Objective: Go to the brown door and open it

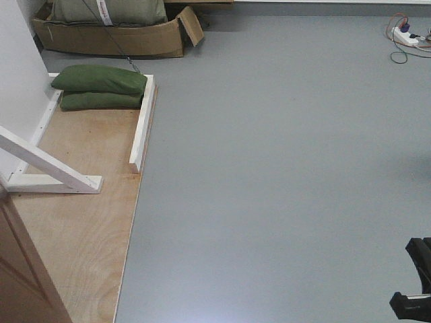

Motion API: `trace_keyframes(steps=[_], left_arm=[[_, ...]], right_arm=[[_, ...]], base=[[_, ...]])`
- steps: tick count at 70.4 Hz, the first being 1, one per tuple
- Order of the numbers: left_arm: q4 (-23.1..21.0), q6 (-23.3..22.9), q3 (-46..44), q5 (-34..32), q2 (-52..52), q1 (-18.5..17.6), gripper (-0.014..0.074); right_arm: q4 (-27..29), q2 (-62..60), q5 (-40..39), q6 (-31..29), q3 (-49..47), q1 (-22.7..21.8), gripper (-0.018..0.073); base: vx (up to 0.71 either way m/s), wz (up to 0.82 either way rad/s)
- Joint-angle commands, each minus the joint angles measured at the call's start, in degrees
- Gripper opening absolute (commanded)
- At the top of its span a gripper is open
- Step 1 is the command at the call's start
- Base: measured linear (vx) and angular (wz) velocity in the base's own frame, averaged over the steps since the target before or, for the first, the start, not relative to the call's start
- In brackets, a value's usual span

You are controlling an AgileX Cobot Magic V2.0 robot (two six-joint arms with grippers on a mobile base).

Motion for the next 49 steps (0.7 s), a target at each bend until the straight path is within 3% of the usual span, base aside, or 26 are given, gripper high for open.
trace_keyframes(steps=[1,25,33,49], left_arm=[[-4.92,-0.22,-1.58,5.42,-1.11,-3.49,0.0017],[-2.60,-0.11,-1.58,16.29,-1.03,-17.65,0.0017],[0.59,-0.11,-1.58,17.94,-1.03,-22.69,0.0017],[11.09,-0.11,-1.53,19.18,-0.92,-32.54,0.0017]], right_arm=[[-0.30,-0.90,-4.63,-0.63,0.11,-0.05,0.0000],[-0.30,-0.90,-4.63,-0.63,0.11,-0.05,0.0000],[-0.30,-0.90,-4.63,-0.63,0.11,-0.05,0.0000],[-0.30,-0.90,-4.64,-0.63,0.11,-0.05,0.0000]], base=[[0.00,0.00],[0.00,0.00],[0.00,0.00],[0.00,0.00]])
